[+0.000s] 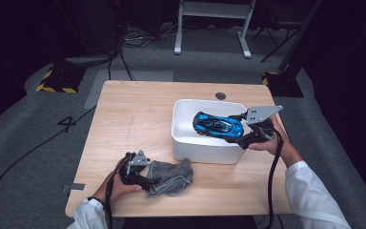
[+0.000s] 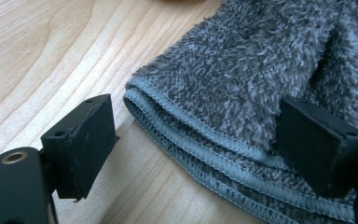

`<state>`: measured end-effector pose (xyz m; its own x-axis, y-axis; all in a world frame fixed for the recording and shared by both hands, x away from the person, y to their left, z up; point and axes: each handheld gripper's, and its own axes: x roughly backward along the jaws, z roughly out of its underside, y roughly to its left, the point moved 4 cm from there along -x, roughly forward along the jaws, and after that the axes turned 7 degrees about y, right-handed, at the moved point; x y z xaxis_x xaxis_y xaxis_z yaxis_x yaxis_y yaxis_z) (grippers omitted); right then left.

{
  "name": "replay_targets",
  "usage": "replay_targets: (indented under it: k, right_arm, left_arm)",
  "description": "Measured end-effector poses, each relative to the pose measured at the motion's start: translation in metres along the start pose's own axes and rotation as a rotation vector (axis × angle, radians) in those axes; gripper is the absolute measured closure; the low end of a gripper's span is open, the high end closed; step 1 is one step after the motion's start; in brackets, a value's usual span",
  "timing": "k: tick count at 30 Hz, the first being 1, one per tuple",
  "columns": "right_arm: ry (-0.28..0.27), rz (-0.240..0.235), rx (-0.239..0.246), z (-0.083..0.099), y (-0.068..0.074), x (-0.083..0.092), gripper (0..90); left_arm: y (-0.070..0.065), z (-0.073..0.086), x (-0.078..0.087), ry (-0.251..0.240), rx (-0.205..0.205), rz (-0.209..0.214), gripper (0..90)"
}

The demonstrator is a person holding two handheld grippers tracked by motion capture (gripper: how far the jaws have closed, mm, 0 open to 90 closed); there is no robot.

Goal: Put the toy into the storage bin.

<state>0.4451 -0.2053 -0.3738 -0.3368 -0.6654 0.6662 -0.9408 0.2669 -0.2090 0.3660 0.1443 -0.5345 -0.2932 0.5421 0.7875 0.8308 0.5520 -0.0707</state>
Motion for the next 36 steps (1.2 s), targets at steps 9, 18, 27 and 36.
replay_targets:
  k: [9,18,27,36]
  right_arm:
    - [0.081,-0.046,0.028,0.0,-0.001,-0.01,25.3]
    - [0.144,-0.058,0.023,0.004,-0.007,-0.012,25.2]
    - [0.233,-0.06,0.03,0.01,-0.013,-0.016,25.2]
    - [0.34,-0.052,0.012,0.017,-0.019,-0.025,25.1]
  left_arm:
    - [0.0,0.0,0.0,0.0,0.001,-0.001,14.5]
    - [0.0,0.0,0.0,0.0,0.001,-0.001,14.5]
    - [0.0,0.0,0.0,0.0,0.0,-0.001,14.5]
    - [0.0,0.0,0.0,0.0,0.001,-0.001,14.5]
